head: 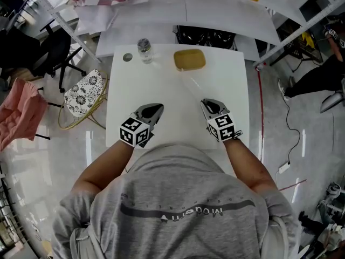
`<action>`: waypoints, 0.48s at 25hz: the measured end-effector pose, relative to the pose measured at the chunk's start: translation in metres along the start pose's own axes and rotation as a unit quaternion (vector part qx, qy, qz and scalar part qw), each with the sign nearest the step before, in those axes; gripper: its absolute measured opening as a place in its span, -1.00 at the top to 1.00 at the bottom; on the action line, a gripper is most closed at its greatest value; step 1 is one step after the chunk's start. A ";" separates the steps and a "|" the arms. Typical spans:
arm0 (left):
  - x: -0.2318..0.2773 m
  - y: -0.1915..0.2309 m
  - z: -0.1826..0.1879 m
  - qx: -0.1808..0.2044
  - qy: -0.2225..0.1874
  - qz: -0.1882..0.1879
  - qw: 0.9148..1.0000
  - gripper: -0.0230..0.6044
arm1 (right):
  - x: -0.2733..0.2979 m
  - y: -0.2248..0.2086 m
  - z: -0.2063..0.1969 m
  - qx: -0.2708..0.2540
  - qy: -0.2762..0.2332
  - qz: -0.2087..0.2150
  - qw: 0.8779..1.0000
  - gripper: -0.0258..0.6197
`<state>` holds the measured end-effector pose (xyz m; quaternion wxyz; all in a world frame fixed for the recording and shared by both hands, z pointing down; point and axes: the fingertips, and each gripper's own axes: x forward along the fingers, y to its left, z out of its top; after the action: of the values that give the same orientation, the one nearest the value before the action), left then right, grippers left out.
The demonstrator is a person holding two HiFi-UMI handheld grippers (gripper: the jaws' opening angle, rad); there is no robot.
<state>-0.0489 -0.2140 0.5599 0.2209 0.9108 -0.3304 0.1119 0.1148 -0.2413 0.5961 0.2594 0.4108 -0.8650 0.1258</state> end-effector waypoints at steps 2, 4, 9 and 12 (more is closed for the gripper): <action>0.000 0.000 0.000 0.000 0.000 0.000 1.000 0.90 | 0.000 0.000 0.001 -0.001 -0.001 0.001 1.000 0.79; 0.000 0.001 0.000 0.000 0.000 0.000 1.000 0.90 | 0.000 0.000 0.001 -0.002 -0.001 0.001 1.000 0.79; 0.001 0.003 0.000 0.000 -0.001 0.002 1.000 0.90 | 0.003 0.000 0.002 -0.004 -0.003 0.003 1.000 0.79; 0.001 0.004 0.002 0.000 -0.003 0.002 1.000 0.90 | 0.003 0.001 0.003 -0.005 -0.003 0.004 1.000 0.79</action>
<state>-0.0502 -0.2182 0.5599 0.2198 0.9104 -0.3328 0.1099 0.1115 -0.2445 0.5954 0.2582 0.4062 -0.8681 0.1217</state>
